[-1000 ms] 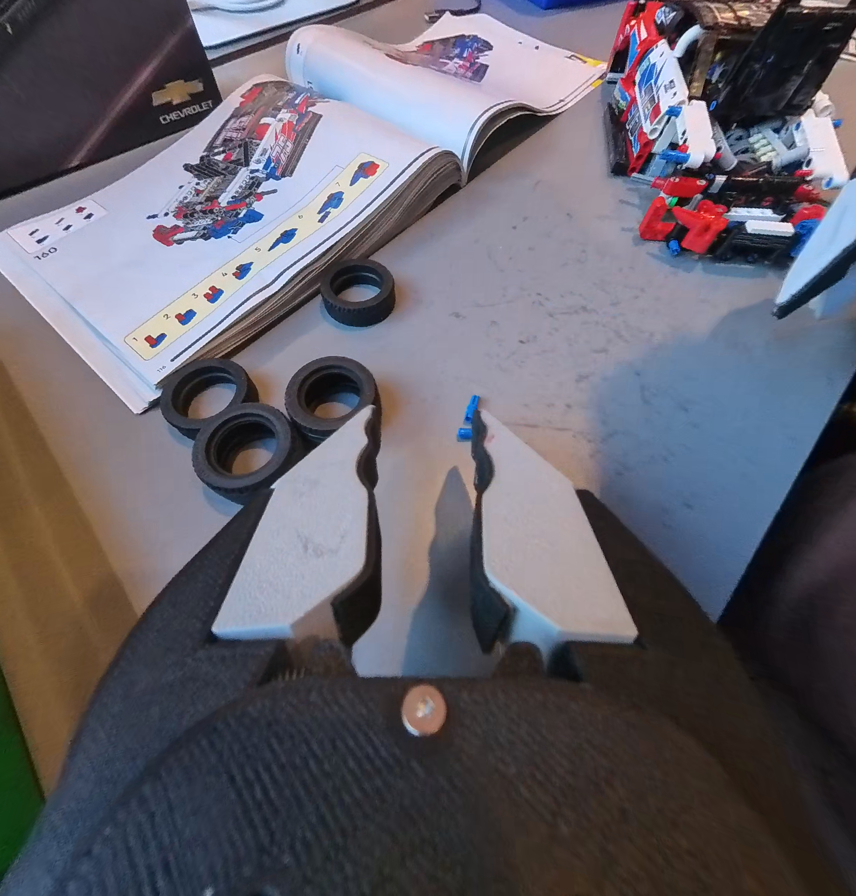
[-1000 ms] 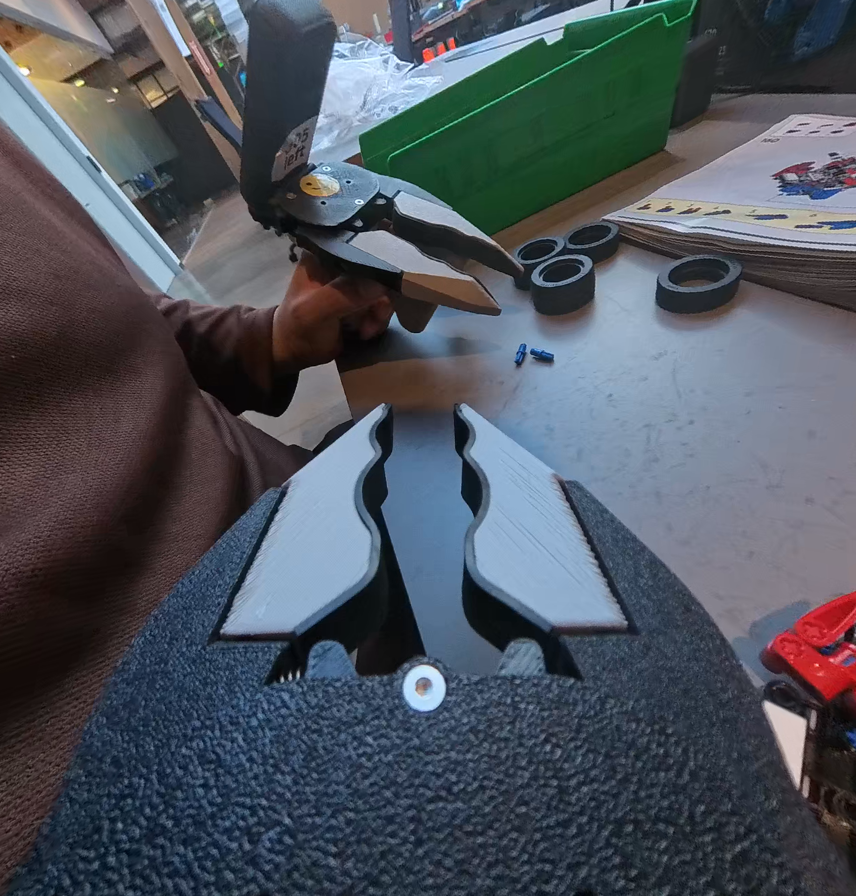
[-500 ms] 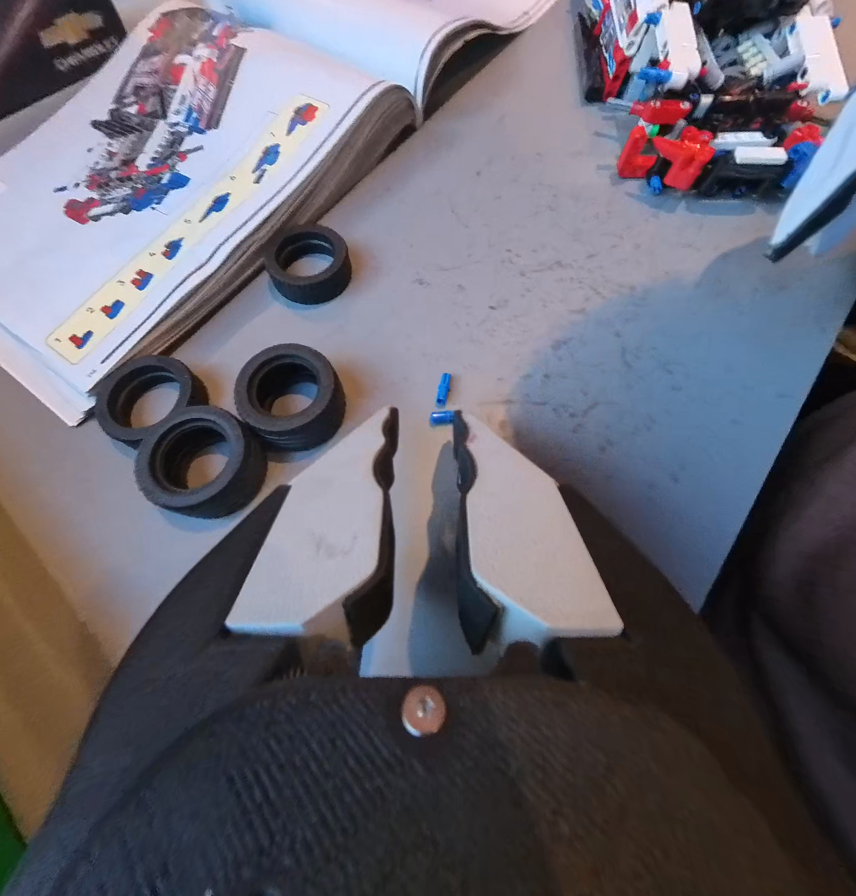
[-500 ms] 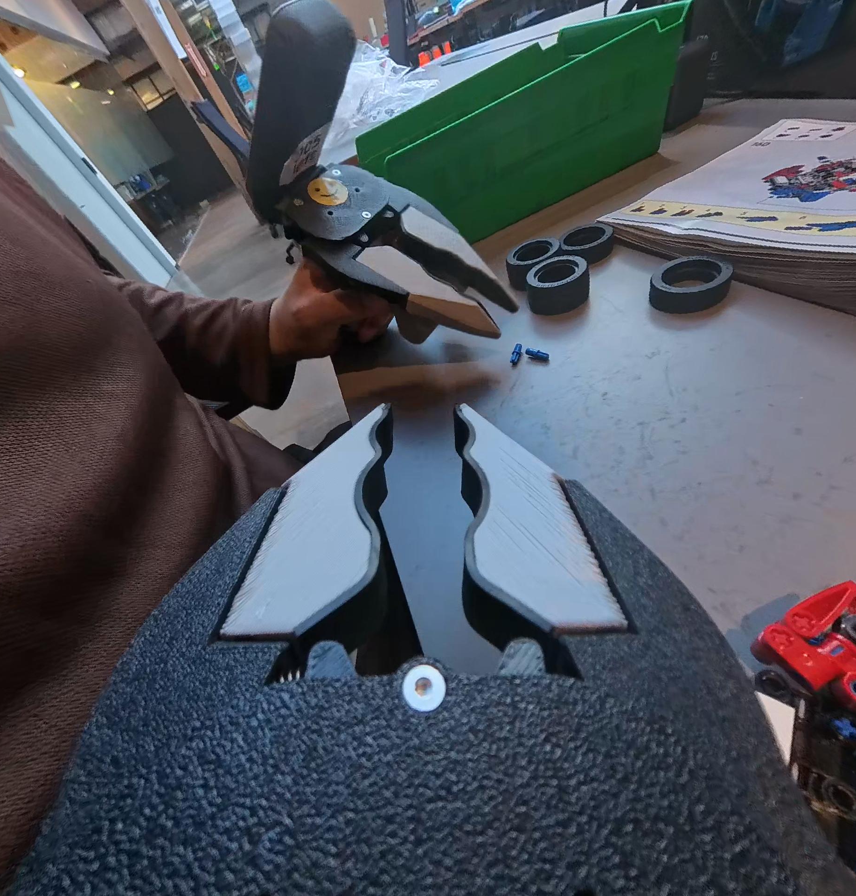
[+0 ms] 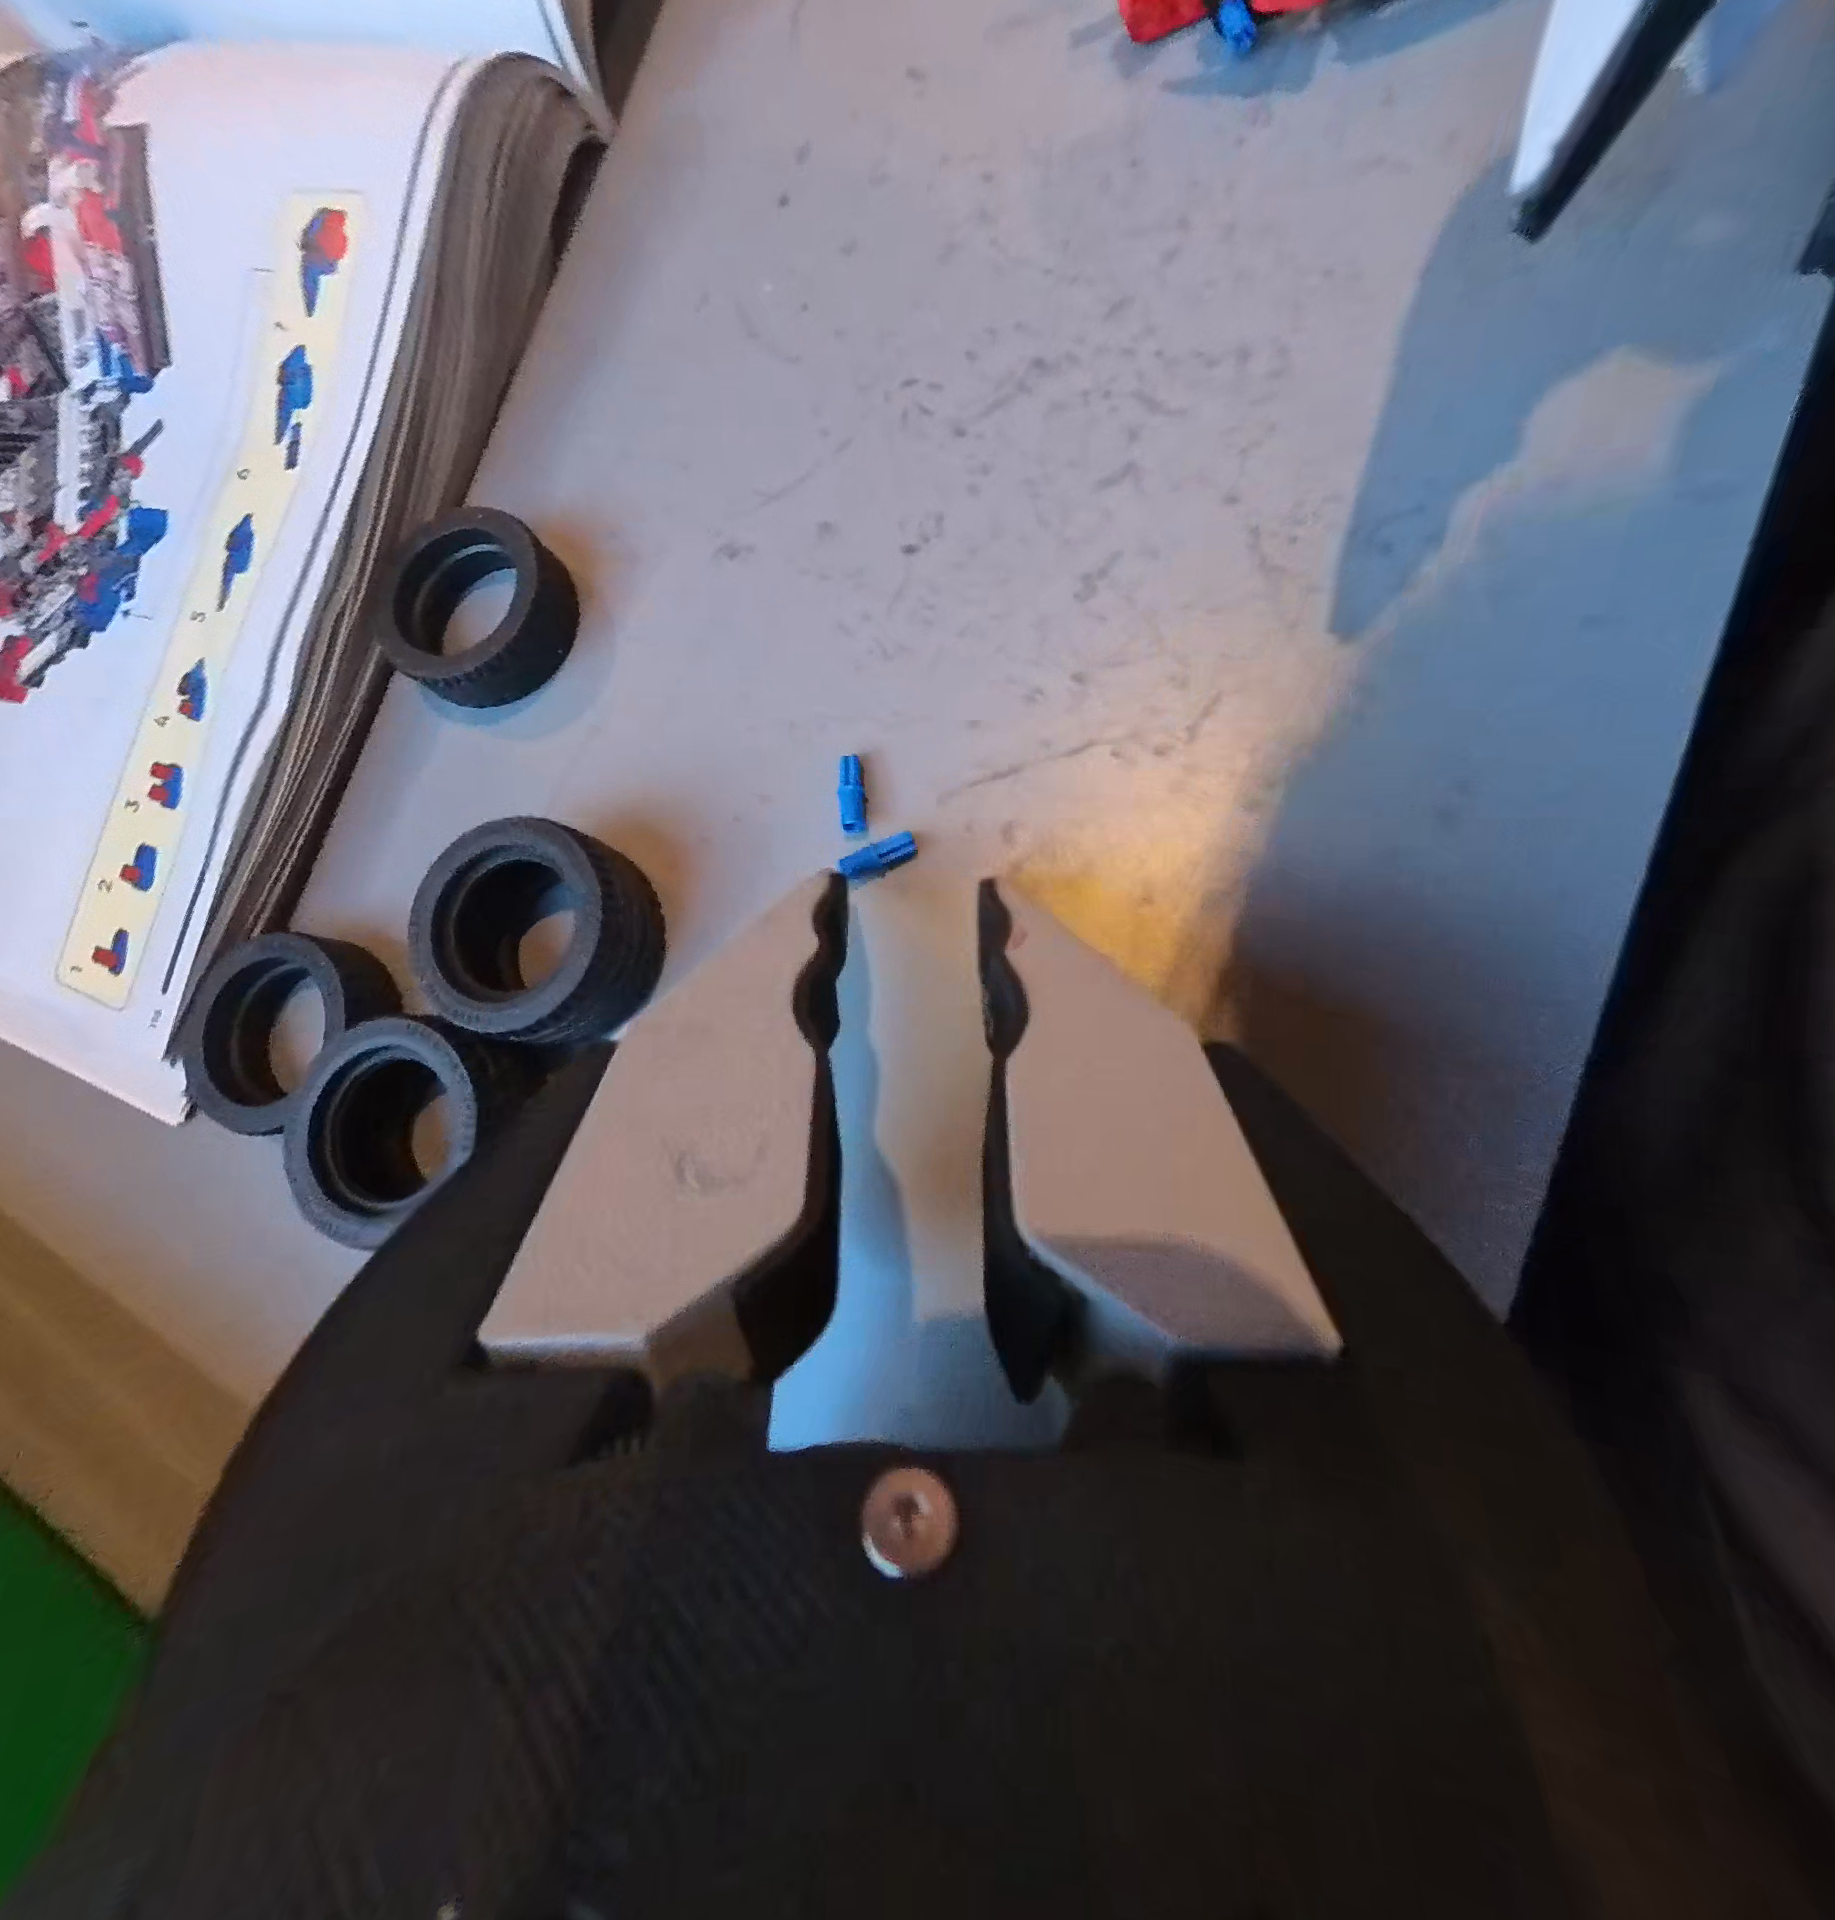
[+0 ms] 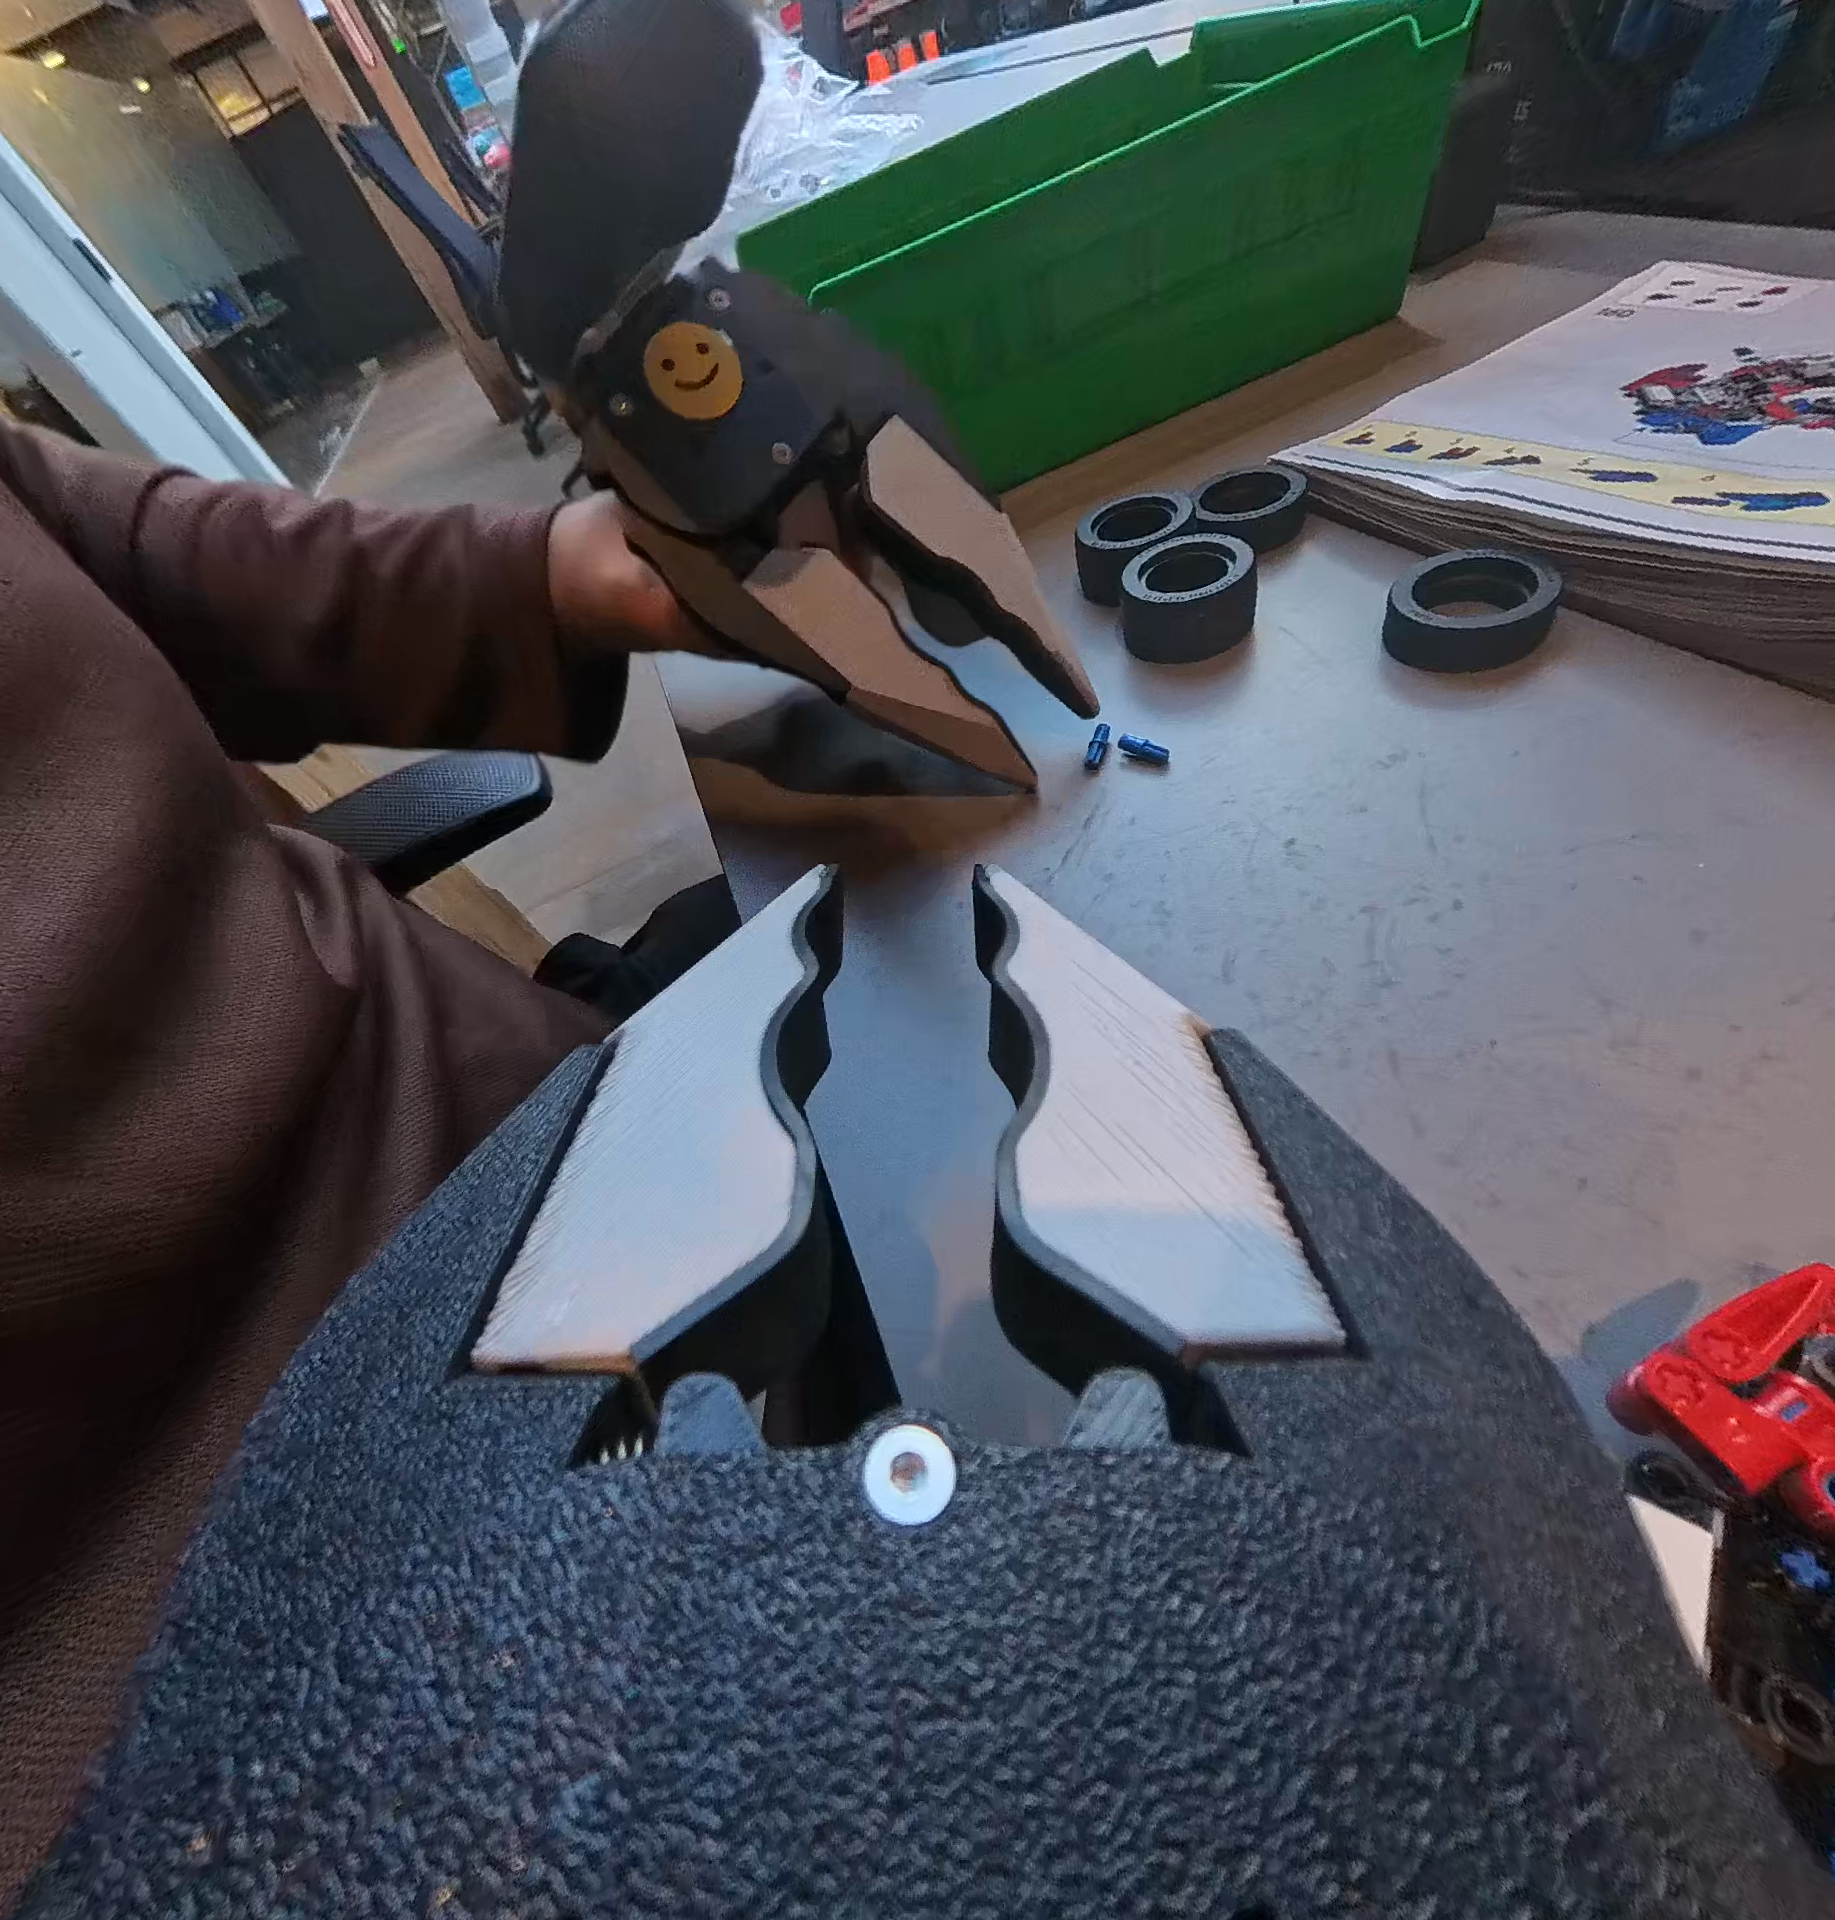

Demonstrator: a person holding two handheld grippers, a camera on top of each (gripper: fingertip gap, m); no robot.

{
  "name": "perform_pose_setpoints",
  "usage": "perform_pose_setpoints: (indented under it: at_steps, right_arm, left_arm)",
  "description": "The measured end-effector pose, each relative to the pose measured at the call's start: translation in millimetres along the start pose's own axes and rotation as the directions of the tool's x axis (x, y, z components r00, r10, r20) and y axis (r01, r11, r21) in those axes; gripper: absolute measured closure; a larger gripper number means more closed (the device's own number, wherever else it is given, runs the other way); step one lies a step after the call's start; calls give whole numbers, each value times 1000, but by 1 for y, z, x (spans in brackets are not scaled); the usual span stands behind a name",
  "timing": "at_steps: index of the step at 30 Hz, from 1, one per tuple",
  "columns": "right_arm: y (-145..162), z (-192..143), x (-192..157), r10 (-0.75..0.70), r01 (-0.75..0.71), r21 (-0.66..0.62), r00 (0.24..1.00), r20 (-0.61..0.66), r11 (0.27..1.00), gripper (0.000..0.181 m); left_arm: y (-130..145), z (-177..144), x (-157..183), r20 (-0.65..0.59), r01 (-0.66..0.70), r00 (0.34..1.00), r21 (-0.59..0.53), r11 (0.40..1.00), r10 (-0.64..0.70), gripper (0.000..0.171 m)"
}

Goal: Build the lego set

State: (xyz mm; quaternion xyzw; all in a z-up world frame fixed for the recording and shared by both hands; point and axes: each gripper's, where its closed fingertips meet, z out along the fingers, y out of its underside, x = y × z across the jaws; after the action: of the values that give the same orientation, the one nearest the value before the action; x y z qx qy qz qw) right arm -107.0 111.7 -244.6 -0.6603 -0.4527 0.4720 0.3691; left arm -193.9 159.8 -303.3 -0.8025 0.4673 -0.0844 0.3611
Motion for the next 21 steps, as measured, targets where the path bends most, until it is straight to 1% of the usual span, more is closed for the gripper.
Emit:
perform_pose_setpoints:
  at_steps: [4,7,10,12,14,16,19,21]
  right_arm:
    - [0,0,-3,-11,11,-1,1000,2,1000,156]
    - [2,1,-5,-20,20,-11,1000,5,1000,156]
    - [2,2,-6,-29,29,-18,1000,4,999,156]
    - [2,2,-7,-33,33,-19,999,2,999,156]
    - [3,2,-6,-35,35,-20,999,-1,999,156]
    - [3,2,-7,-35,35,-21,999,-1,999,156]
    - [4,2,-9,-38,38,-22,999,3,999,156]
    - [5,3,-11,-42,42,-28,999,7,999,156]
  left_arm:
    - [-7,-4,-8,-75,-98,993,-24,995,96,148]
    - [-6,-1,-10,-129,-191,975,-79,978,180,150]
    - [-5,4,-8,-190,-246,957,-119,962,221,150]
    - [-3,8,-5,-232,-265,946,-142,954,228,151]
    - [-4,9,-1,-261,-270,938,-141,952,228,156]
    - [-4,9,0,-267,-271,937,-137,953,228,157]
    - [-3,8,3,-275,-258,937,-132,957,214,168]
    - [-3,9,3,-263,-249,941,-123,961,210,169]
